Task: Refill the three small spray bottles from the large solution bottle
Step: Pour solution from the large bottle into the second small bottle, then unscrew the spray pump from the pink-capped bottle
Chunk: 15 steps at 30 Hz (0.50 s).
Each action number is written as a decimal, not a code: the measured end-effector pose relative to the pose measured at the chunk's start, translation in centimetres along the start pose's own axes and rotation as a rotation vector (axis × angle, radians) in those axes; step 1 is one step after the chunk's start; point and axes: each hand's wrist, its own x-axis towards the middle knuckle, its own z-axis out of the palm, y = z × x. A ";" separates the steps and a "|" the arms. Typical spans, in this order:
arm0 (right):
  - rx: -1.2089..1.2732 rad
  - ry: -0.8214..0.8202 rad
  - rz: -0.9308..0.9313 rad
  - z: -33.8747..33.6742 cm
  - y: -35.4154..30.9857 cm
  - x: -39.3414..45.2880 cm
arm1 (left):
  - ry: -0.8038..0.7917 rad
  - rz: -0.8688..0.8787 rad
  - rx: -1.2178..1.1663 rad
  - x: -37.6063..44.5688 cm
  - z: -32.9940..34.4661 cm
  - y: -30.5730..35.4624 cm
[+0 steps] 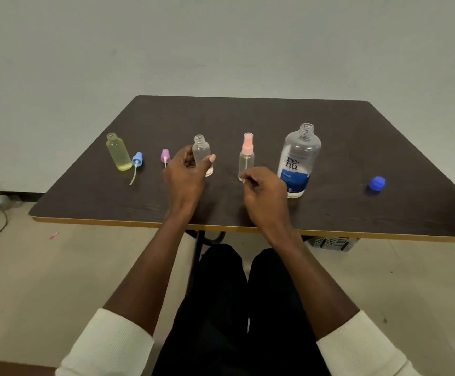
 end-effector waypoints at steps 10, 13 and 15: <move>0.007 -0.128 0.324 0.8 0.2 0.8 | 0.121 -0.056 0.207 4.4 0.8 -1.9; 0.032 -0.145 0.367 0.8 0.4 0.8 | 0.128 -0.102 0.239 5.0 1.1 -2.0; 0.051 -0.154 0.397 0.8 0.6 0.8 | 0.140 -0.112 0.263 5.4 1.1 -2.1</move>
